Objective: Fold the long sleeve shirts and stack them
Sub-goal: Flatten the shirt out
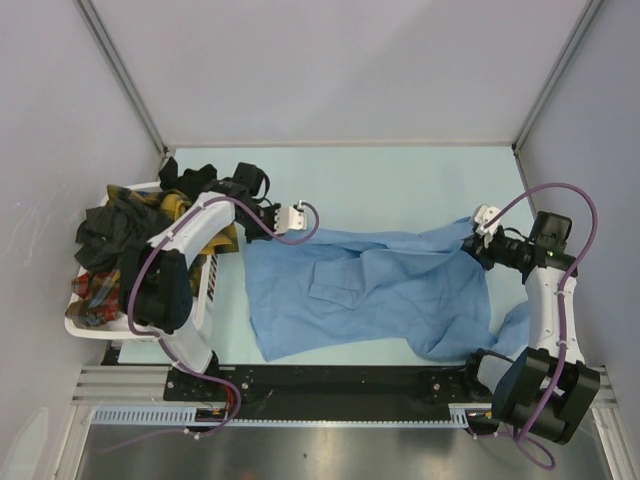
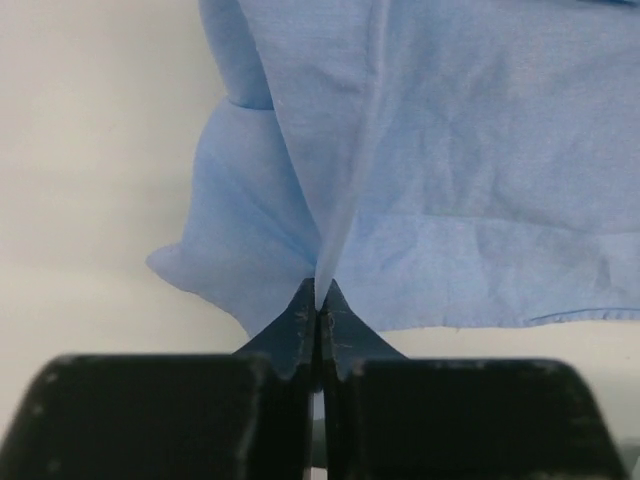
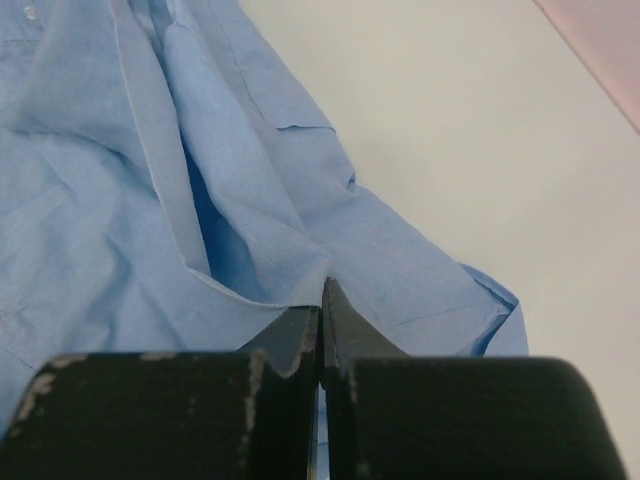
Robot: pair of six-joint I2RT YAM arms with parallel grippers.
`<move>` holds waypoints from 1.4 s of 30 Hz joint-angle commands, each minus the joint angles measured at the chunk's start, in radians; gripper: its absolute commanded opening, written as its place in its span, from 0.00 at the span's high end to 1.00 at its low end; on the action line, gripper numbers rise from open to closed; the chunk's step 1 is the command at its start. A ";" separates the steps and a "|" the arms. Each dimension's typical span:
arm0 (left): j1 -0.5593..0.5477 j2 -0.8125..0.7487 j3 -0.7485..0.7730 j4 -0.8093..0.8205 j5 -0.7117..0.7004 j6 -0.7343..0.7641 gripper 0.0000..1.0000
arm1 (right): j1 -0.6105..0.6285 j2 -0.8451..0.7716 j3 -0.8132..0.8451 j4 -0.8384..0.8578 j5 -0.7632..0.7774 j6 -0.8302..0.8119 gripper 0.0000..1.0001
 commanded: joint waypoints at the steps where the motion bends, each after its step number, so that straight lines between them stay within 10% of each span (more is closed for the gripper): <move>1: 0.007 -0.127 0.011 0.018 0.020 -0.133 1.00 | -0.009 -0.010 0.049 0.164 -0.015 0.189 1.00; 14: -0.001 -0.181 0.399 0.393 -0.436 -0.748 1.00 | -0.016 0.205 0.464 0.811 0.194 0.965 1.00; 31: -0.216 -0.634 0.503 0.413 -0.518 -0.702 1.00 | -0.053 -0.148 0.750 0.813 0.718 0.956 1.00; 42: -0.190 -0.622 0.861 0.402 -0.497 -0.778 1.00 | -0.033 -0.095 1.136 0.885 0.901 0.866 1.00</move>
